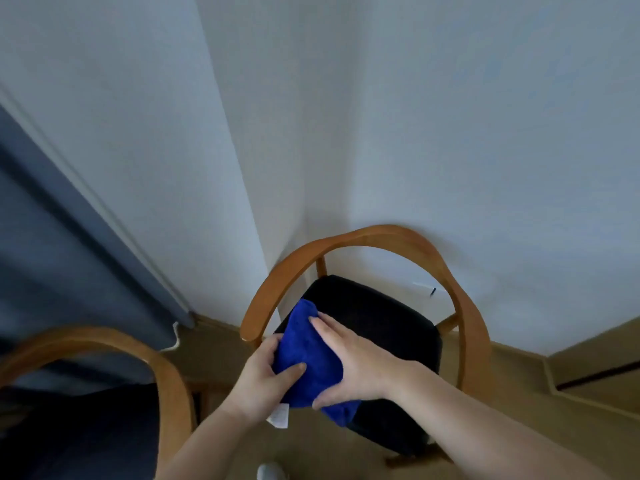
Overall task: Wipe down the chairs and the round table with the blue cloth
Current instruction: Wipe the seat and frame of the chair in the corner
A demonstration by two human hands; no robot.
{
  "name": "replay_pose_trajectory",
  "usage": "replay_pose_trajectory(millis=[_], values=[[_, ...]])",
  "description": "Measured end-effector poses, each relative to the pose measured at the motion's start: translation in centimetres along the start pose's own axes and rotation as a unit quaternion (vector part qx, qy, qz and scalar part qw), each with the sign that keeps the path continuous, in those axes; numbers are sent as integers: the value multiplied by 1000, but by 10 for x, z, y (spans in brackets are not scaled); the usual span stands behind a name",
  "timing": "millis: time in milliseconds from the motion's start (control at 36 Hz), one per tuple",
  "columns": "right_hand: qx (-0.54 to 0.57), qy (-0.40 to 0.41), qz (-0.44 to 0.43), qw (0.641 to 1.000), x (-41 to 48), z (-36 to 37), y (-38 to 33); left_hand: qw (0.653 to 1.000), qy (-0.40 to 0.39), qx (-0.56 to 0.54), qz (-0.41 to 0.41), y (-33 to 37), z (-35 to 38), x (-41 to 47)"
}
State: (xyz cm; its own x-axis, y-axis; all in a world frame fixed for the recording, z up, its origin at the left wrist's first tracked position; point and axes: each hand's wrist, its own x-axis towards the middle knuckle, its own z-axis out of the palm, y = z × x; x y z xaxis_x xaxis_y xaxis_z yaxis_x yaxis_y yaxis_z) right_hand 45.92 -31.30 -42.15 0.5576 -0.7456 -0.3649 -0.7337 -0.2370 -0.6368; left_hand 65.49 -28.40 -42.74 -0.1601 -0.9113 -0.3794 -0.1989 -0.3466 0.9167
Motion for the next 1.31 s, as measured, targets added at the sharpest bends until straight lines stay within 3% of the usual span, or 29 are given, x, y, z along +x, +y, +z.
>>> replay_pose_trajectory(millis=[250, 528, 639, 778, 945, 1306], values=[[-14, 15, -11, 1000, 84, 36, -29, 998, 51, -12, -47, -22, -57, 29], [-63, 22, 6, 998, 180, 56, -18, 994, 35, 4, -103, -47, -112, 86], [-171, -29, -29, 984, 220, 55, 1, 985, 98, 56, -127, -66, -129, 101], [-323, -139, -83, 932, 269, 54, 21, 961, 189, 124, -162, -80, -140, 113], [-420, -228, -104, 872, 299, 65, 49, 960, 170, 142, -169, -87, -138, 132], [-407, -196, -150, 880, 329, 30, 97, 959, 135, 197, -152, -79, -119, 174]])
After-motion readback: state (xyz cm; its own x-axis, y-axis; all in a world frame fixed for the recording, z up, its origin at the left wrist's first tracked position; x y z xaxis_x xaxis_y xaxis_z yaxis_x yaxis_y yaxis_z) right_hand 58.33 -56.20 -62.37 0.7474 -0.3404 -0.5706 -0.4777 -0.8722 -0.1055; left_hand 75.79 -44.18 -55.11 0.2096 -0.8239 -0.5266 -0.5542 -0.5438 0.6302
